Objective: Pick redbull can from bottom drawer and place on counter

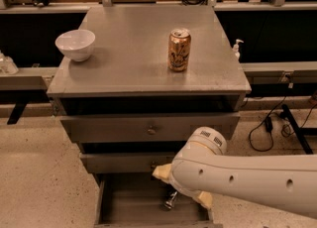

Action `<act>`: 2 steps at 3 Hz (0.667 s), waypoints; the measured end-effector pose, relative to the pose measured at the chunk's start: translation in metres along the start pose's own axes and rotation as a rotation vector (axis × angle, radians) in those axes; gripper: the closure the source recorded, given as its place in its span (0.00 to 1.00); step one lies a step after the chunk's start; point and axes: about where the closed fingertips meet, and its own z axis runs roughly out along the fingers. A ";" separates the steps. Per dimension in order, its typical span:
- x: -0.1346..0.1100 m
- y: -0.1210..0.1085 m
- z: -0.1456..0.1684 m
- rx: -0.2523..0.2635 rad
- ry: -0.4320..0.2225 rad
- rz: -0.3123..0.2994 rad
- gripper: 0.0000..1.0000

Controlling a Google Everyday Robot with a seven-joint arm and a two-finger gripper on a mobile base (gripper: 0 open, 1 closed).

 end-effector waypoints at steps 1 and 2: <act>0.018 0.005 0.028 0.030 -0.053 -0.045 0.00; 0.022 0.015 0.084 0.066 -0.112 -0.171 0.00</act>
Offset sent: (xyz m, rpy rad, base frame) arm 0.0394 -0.0318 -0.1557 0.1092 0.0597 0.4060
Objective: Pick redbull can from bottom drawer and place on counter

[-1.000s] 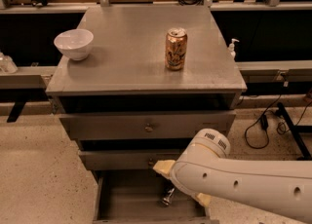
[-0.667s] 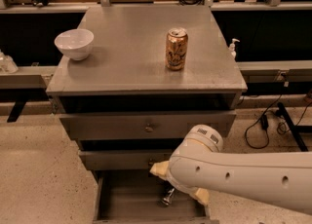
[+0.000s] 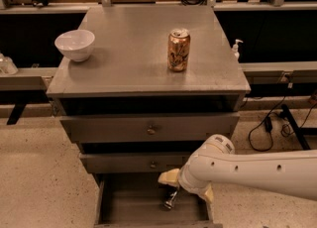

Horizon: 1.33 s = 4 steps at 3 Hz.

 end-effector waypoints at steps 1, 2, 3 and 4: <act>-0.008 0.013 0.060 -0.048 -0.045 -0.176 0.00; -0.008 0.013 0.059 -0.047 -0.045 -0.172 0.00; -0.003 0.012 0.075 -0.082 -0.089 -0.174 0.00; 0.018 0.016 0.121 -0.109 -0.091 -0.135 0.00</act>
Offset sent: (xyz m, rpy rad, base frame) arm -0.0043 -0.0003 -0.0520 -0.0383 0.0266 0.1508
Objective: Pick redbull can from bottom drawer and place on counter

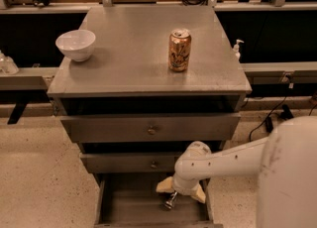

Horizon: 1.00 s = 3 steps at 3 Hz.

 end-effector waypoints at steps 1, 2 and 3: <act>0.016 0.011 0.056 -0.020 0.032 0.052 0.00; 0.034 0.022 0.093 -0.040 0.091 0.101 0.00; 0.047 0.029 0.114 -0.036 0.129 0.143 0.00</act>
Offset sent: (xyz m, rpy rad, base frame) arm 0.0500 -0.0323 -0.1384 -0.1068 -0.1577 -0.2033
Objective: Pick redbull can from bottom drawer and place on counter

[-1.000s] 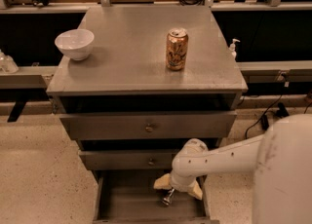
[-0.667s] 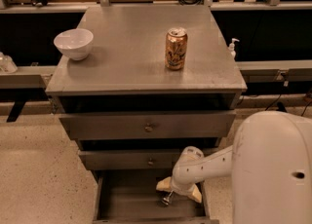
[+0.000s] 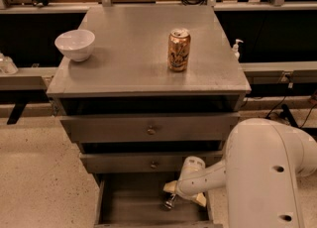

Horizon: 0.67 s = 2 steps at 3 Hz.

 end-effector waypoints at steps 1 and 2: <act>0.008 0.001 0.018 0.037 0.018 0.033 0.00; 0.014 0.001 0.035 0.035 0.028 0.059 0.00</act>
Offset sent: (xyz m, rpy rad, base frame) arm 0.0264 -0.0070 -0.0534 0.0243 -0.0513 -0.0903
